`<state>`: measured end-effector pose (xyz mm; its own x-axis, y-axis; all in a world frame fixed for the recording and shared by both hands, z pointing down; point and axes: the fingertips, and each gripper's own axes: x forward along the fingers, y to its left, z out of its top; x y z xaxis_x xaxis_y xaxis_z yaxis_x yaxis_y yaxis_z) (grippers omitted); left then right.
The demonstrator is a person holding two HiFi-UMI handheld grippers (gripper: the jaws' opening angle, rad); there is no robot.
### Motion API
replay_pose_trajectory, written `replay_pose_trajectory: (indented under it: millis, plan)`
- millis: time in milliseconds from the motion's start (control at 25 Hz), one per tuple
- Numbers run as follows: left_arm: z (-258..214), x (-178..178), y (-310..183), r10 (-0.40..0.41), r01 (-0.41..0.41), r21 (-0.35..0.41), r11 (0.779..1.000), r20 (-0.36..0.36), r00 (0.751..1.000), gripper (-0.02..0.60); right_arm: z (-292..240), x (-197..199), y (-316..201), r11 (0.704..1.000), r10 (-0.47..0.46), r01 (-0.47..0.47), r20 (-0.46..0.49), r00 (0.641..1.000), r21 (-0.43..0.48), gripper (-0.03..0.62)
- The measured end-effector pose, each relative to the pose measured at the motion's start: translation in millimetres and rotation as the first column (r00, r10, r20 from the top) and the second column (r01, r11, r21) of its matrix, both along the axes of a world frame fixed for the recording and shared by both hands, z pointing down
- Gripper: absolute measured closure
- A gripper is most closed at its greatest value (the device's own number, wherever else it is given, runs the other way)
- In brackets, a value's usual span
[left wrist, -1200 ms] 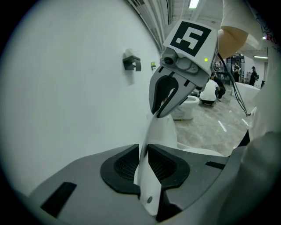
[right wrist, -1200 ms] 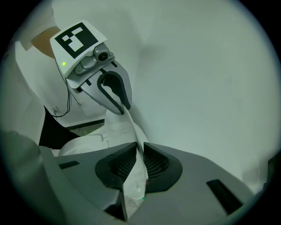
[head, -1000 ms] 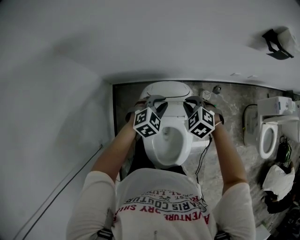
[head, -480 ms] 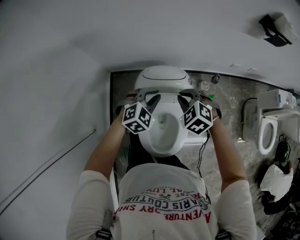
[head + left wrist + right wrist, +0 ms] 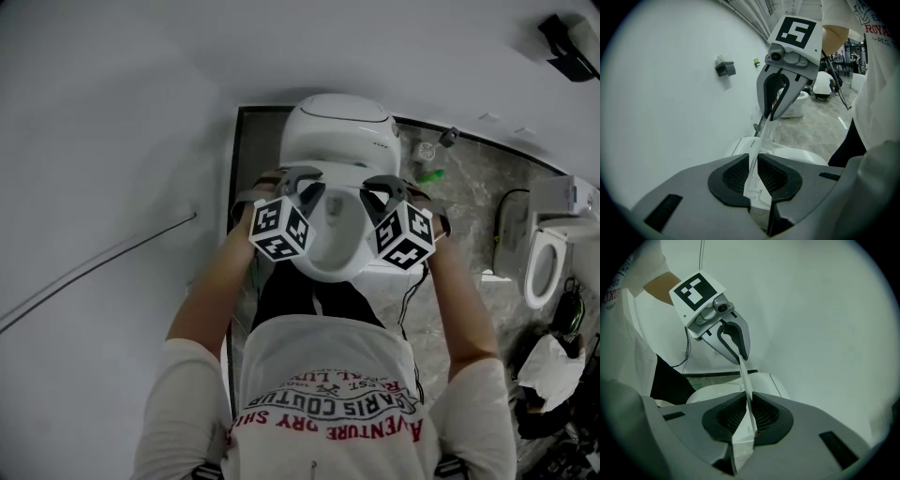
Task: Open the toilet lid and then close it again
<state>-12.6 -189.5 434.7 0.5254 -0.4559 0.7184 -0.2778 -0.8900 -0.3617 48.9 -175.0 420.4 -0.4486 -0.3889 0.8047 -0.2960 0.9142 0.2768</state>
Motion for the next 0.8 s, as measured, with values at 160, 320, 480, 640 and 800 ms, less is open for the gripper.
replay_pose_trajectory:
  millis: [160, 320, 480, 640, 800]
  plan:
    - [8.3, -3.0, 24.1, 0.008, -0.008, -0.009, 1.0, 0.006, 1.0, 0.518, 8.0, -3.1, 23.6, 1.0, 0.001, -0.001, 0.001, 1.0, -0.02, 0.563]
    - [15.2, -5.3, 46.1, 0.025, -0.025, -0.017, 1.0, -0.007, 1.0, 0.518, 15.4, -5.3, 45.6, 0.999, 0.027, -0.026, 0.003, 1.0, -0.032, 0.562]
    - [28.6, -9.0, 73.9, 0.052, -0.052, -0.019, 0.998, -0.008, 0.999, 0.517, 29.7, -9.3, 72.5, 0.998, 0.041, -0.042, -0.018, 0.999, -0.038, 0.562]
    - [47.1, -12.0, 102.3, 0.061, -0.062, -0.026, 0.998, -0.037, 0.997, 0.508, 49.3, -12.4, 101.3, 0.998, 0.055, -0.055, -0.07, 0.996, -0.009, 0.562]
    - [62.9, -16.7, 130.6, 0.088, -0.088, -0.001, 0.996, -0.043, 0.995, 0.503, 66.4, -17.3, 129.6, 0.997, 0.07, -0.065, -0.121, 0.99, 0.043, 0.562]
